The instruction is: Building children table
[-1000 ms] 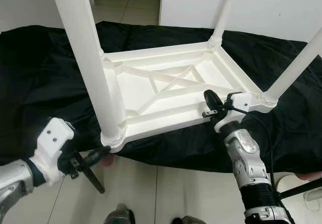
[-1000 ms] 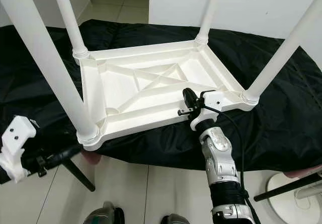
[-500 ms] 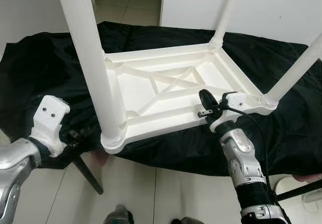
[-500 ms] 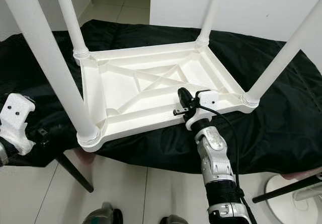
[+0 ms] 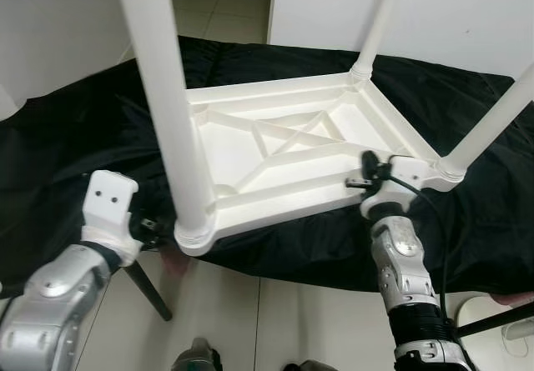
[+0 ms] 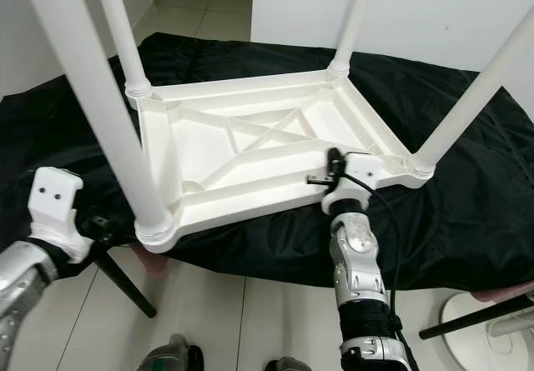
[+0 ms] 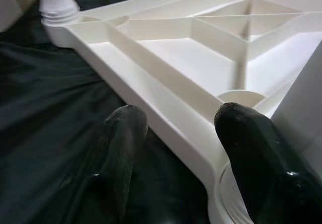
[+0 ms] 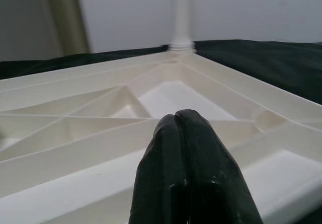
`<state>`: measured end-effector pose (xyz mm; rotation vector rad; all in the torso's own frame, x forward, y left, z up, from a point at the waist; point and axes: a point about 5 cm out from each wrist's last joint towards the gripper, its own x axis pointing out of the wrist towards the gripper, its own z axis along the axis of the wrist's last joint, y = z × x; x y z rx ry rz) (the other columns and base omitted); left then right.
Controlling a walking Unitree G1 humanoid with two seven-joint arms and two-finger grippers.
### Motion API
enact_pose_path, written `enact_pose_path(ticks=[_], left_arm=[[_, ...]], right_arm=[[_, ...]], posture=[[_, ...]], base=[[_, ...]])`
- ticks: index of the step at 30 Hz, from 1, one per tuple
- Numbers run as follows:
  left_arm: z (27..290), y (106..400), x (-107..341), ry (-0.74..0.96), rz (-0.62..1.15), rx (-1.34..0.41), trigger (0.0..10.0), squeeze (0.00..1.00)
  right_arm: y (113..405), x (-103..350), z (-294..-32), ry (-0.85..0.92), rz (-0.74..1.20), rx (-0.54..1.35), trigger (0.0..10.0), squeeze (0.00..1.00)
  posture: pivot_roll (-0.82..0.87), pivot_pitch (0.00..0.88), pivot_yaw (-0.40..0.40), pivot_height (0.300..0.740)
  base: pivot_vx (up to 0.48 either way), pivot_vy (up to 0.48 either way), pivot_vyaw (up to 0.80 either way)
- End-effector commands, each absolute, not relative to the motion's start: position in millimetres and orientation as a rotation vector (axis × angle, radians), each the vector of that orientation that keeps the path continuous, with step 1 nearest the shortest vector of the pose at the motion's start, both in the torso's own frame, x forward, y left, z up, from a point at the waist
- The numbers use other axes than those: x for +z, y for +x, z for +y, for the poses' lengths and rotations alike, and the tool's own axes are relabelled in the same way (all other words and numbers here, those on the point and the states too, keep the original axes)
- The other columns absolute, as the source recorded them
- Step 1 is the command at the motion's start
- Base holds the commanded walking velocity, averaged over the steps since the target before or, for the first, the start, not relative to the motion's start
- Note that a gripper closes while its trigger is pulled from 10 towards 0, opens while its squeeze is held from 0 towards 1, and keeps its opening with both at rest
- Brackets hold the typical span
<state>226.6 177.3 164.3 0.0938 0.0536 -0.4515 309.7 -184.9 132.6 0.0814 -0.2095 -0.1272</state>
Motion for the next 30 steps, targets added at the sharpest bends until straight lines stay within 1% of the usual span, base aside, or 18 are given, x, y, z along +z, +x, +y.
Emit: enact_pose_path(ticks=[1, 4, 6, 7, 10, 11, 13, 14, 17, 21, 22, 27, 30], left_arm=[[159.5, 225.0, 162.7, 0.078, 0.047, -0.519, 10.0, 0.0], [155.0, 225.2, 161.8, 0.07, 0.042, -0.528, 10.0, 0.0], [138.9, 227.7, 161.2, 0.029, 0.026, -0.552, 10.0, 0.0], [138.9, 227.7, 161.2, 0.029, 0.026, -0.552, 10.0, 0.0], [120.0, 232.6, 161.6, -0.014, 0.006, -0.586, 10.0, 0.0], [120.0, 232.6, 161.6, -0.014, 0.006, -0.586, 10.0, 0.0], [105.2, 235.5, 162.4, -0.046, -0.007, -0.626, 10.0, 0.0], [97.1, 235.9, 162.2, -0.056, -0.011, -0.654, 10.0, 0.0], [91.5, 235.9, 162.1, -0.062, -0.013, -0.672, 10.0, 0.0], [68.5, 237.2, 158.4, -0.08, -0.029, -0.782, 10.0, 0.0], [68.5, 237.2, 158.4, -0.08, -0.029, -0.782, 10.0, 0.0], [48.8, 243.1, 156.3, -0.119, -0.044, -0.864, 10.0, 0.0], [43.8, 246.3, 154.1, -0.122, -0.05, -0.88, 10.0, 0.0]], right_arm=[[308.4, 125.6, -190.6, 0.059, -0.177, -0.202, 10.0, 0.0], [308.1, 124.1, -192.1, 0.042, -0.167, -0.226, 10.0, 0.0], [308.1, 119.1, -193.2, 0.045, -0.136, -0.269, 10.0, 0.0], [308.1, 119.1, -193.2, 0.045, -0.136, -0.269, 10.0, 0.0], [308.7, 110.8, -197.2, 0.049, -0.081, -0.359, 10.0, 0.0], [308.7, 110.8, -197.2, 0.049, -0.081, -0.359, 10.0, 0.0], [308.4, 106.3, -203.7, 0.012, -0.047, -0.449, 10.0, 0.0], [308.2, 105.9, -205.8, 0.003, -0.046, -0.475, 10.0, 0.0], [308.2, 105.7, -206.8, -0.002, -0.047, -0.493, 10.0, 0.0], [308.7, 111.7, -218.1, 0.011, -0.091, -0.586, 10.0, 0.0], [308.7, 111.7, -218.1, 0.011, -0.091, -0.586, 10.0, 0.0], [312.3, 108.4, -233.0, 0.044, -0.051, -0.666, 10.0, 0.0], [312.9, 106.8, -236.1, 0.049, -0.042, -0.689, 10.0, 0.0]], posture=[[0.12, 0.037, -0.047, 0.74], [0.12, 0.037, -0.047, 0.74], [0.11, 0.033, -0.047, 0.74], [0.11, 0.033, -0.047, 0.74], [0.1, 0.031, -0.047, 0.74], [0.1, 0.031, -0.047, 0.74], [0.1, 0.03, -0.049, 0.74], [0.09, 0.03, -0.049, 0.74], [0.09, 0.03, -0.049, 0.74], [0.07, 0.031, -0.047, 0.74], [0.07, 0.031, -0.047, 0.74], [0.06, 0.049, -0.046, 0.74], [0.06, 0.052, -0.049, 0.74]], base=[[0.0, 0.0, 0.0], [0.0, 0.0, 0.0], [0.0, 0.0, 0.0], [0.0, 0.0, 0.0], [0.0, 0.0, 0.0], [0.0, 0.0, 0.0], [0.0, 0.0, 0.0], [0.0, 0.0, 0.0], [0.0, 0.0, 0.0], [0.0, 0.0, 0.0], [0.0, 0.0, 0.0], [0.0, 0.0, 0.0], [0.0, 0.0, 0.0]])
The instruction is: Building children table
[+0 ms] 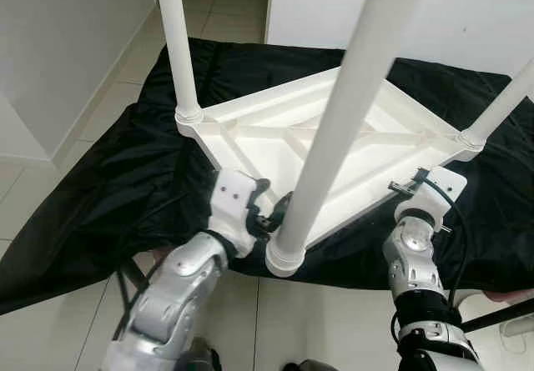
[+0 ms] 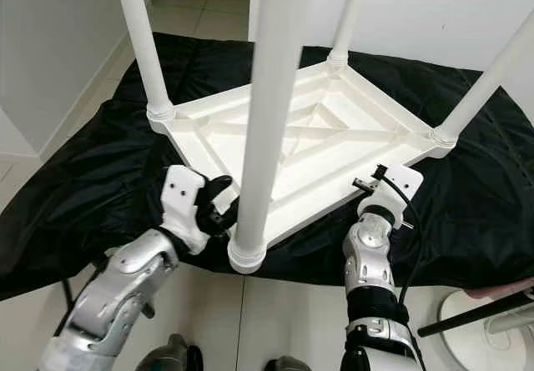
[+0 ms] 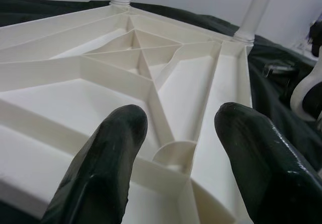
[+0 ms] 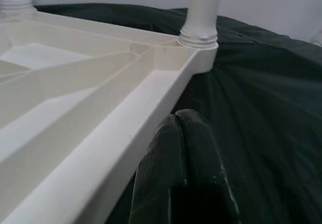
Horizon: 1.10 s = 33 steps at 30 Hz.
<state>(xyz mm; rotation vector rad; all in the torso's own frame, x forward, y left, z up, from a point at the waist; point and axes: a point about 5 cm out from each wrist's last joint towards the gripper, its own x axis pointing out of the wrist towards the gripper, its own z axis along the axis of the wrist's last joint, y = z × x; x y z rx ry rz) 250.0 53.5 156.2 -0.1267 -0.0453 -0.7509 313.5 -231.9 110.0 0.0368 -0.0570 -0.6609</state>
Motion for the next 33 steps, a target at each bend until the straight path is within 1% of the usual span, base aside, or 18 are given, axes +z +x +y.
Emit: enact_pose_path(ticks=[1, 5, 6, 10, 11, 12, 13, 15, 18, 20, 23, 28, 33], left_arm=[[41.6, 247.8, 152.9, -0.119, -0.054, -0.888, 10.0, 0.0], [37.8, 251.3, 151.4, -0.123, -0.062, -0.897, 10.0, 0.0], [33.3, 255.9, 152.1, -0.17, -0.072, -0.927, 10.0, 0.0], [30.3, 258.0, 153.8, -0.201, -0.079, -0.971, 10.0, 0.0], [29.3, 258.7, 154.6, -0.208, -0.082, -0.991, 10.0, 0.0], [26.8, 257.7, 158.0, -0.234, -0.089, -1.053, 10.0, 0.0], [26.8, 257.7, 158.0, -0.234, -0.089, -1.053, 10.0, 0.0], [23.4, 251.2, 162.4, -0.263, -0.092, -1.133, 10.0, 0.0], [22.2, 250.4, 162.8, -0.263, -0.099, -1.145, 10.0, 0.0], [19.4, 249.5, 164.9, -0.281, -0.105, -1.158, 10.0, 0.0], [16.3, 247.6, 168.6, -0.305, -0.118, -1.173, 10.0, 0.0], [13.8, 244.5, 174.9, -0.324, -0.135, -1.192, 10.0, 0.0], [11.2, 240.5, 182.1, -0.331, -0.148, -1.214, 10.0, 0.0]], right_arm=[[313.0, 105.8, -237.5, 0.055, -0.036, -0.703, 10.0, 0.0], [314.0, 103.8, -238.6, 0.067, -0.023, -0.715, 10.0, 0.0], [316.9, 100.6, -239.3, 0.09, 0.006, -0.704, 10.0, 0.0], [319.0, 98.8, -241.1, 0.104, 0.025, -0.697, 10.0, 0.0], [319.9, 98.2, -242.1, 0.109, 0.033, -0.694, 10.0, 0.0], [324.4, 96.4, -242.7, 0.132, 0.06, -0.654, 10.0, 0.0], [324.4, 96.4, -242.7, 0.132, 0.06, -0.654, 10.0, 0.0], [328.1, 94.0, -246.5, 0.134, 0.097, -0.621, 10.0, 0.0], [328.4, 92.4, -249.4, 0.134, 0.113, -0.633, 10.0, 0.0], [330.6, 92.2, -251.8, 0.134, 0.122, -0.608, 10.0, 0.0], [335.0, 92.5, -253.1, 0.123, 0.135, -0.539, 10.0, 0.0], [338.0, 94.2, -256.0, 0.106, 0.135, -0.494, 10.0, 0.0], [343.2, 99.5, -254.6, 0.052, 0.107, -0.395, 10.0, 0.0]], posture=[[0.06, 0.052, -0.049, 0.74], [0.06, 0.054, -0.049, 0.74], [0.06, 0.07, -0.057, 0.74], [0.06, 0.077, -0.061, 0.74], [0.06, 0.077, -0.061, 0.74], [0.06, 0.082, -0.062, 0.74], [0.06, 0.082, -0.062, 0.74], [0.04, 0.096, -0.058, 0.74], [0.04, 0.096, -0.058, 0.74], [0.04, 0.101, -0.052, 0.74], [0.03, 0.103, -0.048, 0.74], [0.03, 0.103, -0.046, 0.74], [0.03, 0.101, -0.043, 0.74]], base=[[0.0, 0.0, 0.0], [0.0, 0.0, 0.0], [0.0, 0.0, 0.0], [0.0, 0.0, 0.0], [0.0, 0.0, 0.0], [0.0, 0.0, 0.0], [0.0, 0.0, 0.0], [0.0, 0.0, 0.0], [0.0, 0.0, 0.0], [0.0, 0.0, 0.0], [0.0, 0.0, 0.0], [0.0, 0.0, 0.0], [0.0, 0.0, 0.0]])
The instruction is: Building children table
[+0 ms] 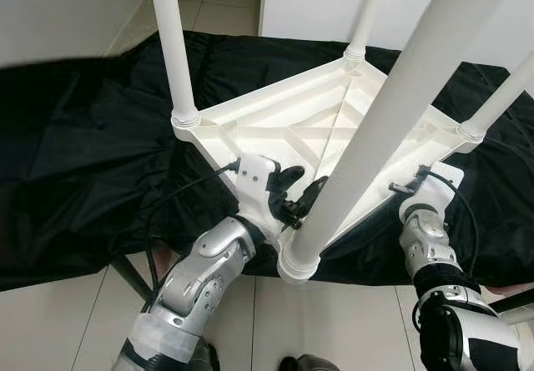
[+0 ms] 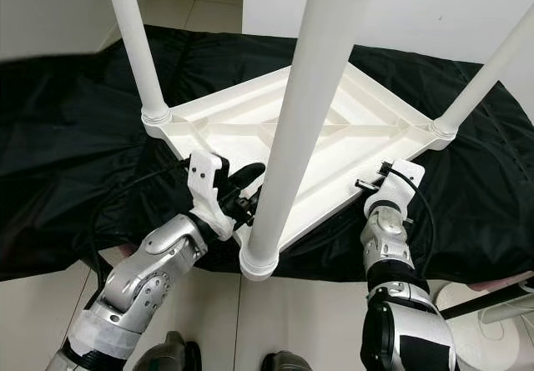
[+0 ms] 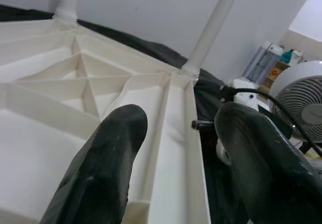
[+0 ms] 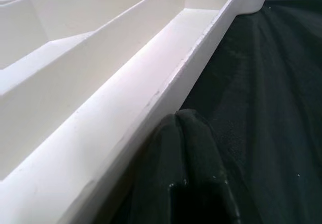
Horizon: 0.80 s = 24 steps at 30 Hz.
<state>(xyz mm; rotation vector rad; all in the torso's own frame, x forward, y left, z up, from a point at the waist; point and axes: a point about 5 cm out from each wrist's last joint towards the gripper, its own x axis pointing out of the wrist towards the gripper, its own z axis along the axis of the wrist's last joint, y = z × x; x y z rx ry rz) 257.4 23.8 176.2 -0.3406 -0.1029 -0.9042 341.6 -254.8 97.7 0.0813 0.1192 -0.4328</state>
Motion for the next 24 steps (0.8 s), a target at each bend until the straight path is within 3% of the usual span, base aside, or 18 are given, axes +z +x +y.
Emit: enact_pose_path(ticks=[1, 14, 24], left_arm=[[10.5, 238.4, 184.2, -0.334, -0.153, -1.225, 10.0, 0.0], [8.1, 223.3, 194.5, -0.341, -0.159, -1.293, 10.0, 0.0], [9.3, 220.8, 198.9, -0.323, -0.156, -1.31, 10.0, 0.0]], right_arm=[[345.2, 100.9, -252.7, 0.047, 0.103, -0.356, 10.0, 0.0], [362.4, 117.1, -239.1, 0.02, 0.093, -0.066, 10.0, 0.0], [371.8, 132.1, -229.8, 0.02, 0.046, 0.043, 10.0, 0.0]], posture=[[0.03, 0.101, -0.043, 0.74], [0.05, 0.1, -0.041, 0.74], [0.05, 0.097, -0.03, 0.74]], base=[[0.0, 0.0, 0.0], [0.0, 0.0, 0.0], [0.0, 0.0, 0.0]])
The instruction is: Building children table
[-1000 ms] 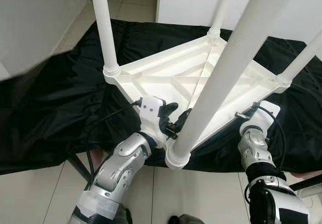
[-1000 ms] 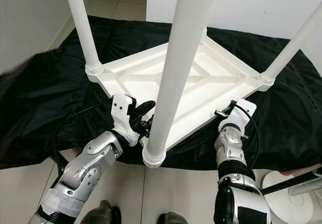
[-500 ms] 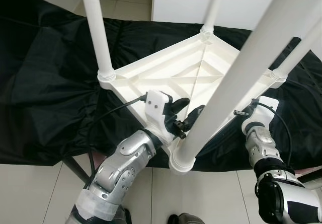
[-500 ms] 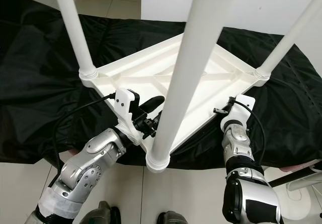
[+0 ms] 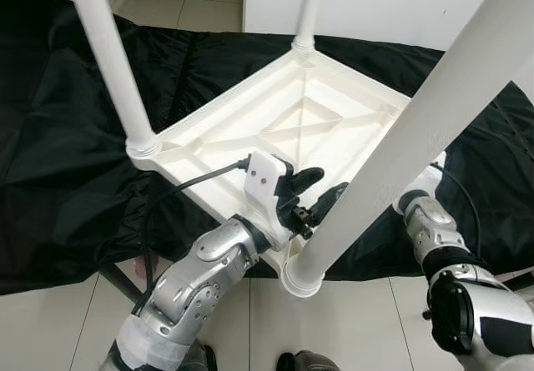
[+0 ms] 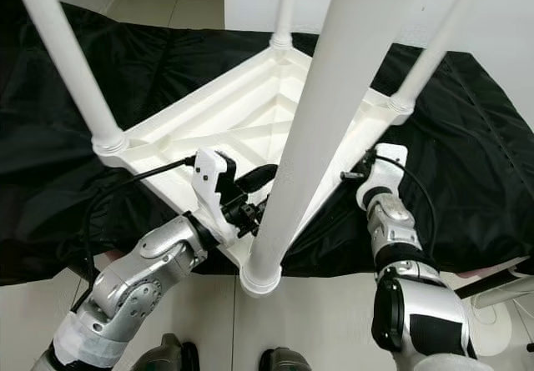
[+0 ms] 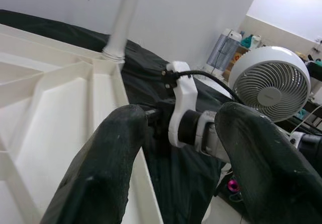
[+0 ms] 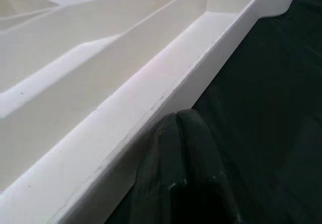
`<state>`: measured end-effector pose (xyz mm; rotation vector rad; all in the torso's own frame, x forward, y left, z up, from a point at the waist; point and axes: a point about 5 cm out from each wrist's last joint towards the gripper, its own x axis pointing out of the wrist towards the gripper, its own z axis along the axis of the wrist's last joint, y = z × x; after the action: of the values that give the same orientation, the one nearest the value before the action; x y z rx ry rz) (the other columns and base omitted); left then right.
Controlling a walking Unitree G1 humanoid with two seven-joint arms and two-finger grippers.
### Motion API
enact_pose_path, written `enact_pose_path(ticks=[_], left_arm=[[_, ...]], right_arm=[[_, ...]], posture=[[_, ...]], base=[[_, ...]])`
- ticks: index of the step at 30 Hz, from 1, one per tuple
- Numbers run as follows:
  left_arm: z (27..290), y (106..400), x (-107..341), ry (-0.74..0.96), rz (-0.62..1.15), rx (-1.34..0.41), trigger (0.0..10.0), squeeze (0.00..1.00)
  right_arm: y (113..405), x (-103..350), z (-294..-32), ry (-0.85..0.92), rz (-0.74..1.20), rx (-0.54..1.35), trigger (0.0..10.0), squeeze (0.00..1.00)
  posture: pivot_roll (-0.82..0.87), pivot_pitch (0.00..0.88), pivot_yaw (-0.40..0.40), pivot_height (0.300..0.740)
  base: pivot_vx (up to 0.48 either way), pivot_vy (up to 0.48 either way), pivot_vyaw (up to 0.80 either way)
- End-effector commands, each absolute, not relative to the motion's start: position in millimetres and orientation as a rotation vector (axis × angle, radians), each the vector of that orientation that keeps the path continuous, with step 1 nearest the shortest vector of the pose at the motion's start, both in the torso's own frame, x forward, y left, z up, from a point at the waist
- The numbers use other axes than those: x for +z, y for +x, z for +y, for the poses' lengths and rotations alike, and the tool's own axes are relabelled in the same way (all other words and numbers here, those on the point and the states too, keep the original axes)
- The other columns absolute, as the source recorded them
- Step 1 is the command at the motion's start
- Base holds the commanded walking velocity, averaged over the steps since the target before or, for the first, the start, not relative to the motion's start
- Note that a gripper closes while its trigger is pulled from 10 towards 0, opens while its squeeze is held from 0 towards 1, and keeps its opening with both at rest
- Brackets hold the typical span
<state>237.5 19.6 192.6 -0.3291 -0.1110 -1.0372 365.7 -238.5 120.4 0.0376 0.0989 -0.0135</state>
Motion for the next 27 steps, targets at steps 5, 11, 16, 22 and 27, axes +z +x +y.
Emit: enact_pose_path(ticks=[5, 11, 16, 22, 27], left_arm=[[9.4, 220.0, 201.0, -0.32, -0.153, -1.311, 10.0, 0.0], [11.2, 221.5, 204.2, -0.302, -0.166, -1.284, 10.0, 0.0], [14.1, 235.3, 201.8, -0.227, -0.189, -1.168, 10.0, 0.0], [26.8, 252.8, 205.5, -0.218, -0.211, -1.083, 10.0, 0.0], [39.7, 259.1, 206.8, -0.189, -0.219, -1.049, 10.0, 0.0]], right_arm=[[374.2, 137.1, -228.1, 0.017, 0.022, 0.064, 10.0, 0.0], [376.2, 145.1, -230.9, 0.013, -0.028, 0.031, 10.0, 0.0], [371.6, 147.0, -238.1, 0.024, -0.082, -0.012, 10.0, 0.0], [362.0, 143.8, -253.5, 0.015, -0.112, -0.135, 10.0, 0.0], [348.4, 138.4, -260.2, -0.024, -0.148, -0.188, 10.0, 0.0]], posture=[[0.06, 0.091, -0.026, 0.74], [0.07, 0.078, -0.027, 0.74], [0.06, 0.073, -0.028, 0.74], [0.05, 0.066, -0.023, 0.74], [0.04, 0.063, -0.018, 0.74]], base=[[0.0, 0.0, 0.0], [0.0, 0.0, 0.0], [0.0, 0.0, 0.0], [0.0, 0.0, 0.0], [0.0, 0.0, 0.0]])
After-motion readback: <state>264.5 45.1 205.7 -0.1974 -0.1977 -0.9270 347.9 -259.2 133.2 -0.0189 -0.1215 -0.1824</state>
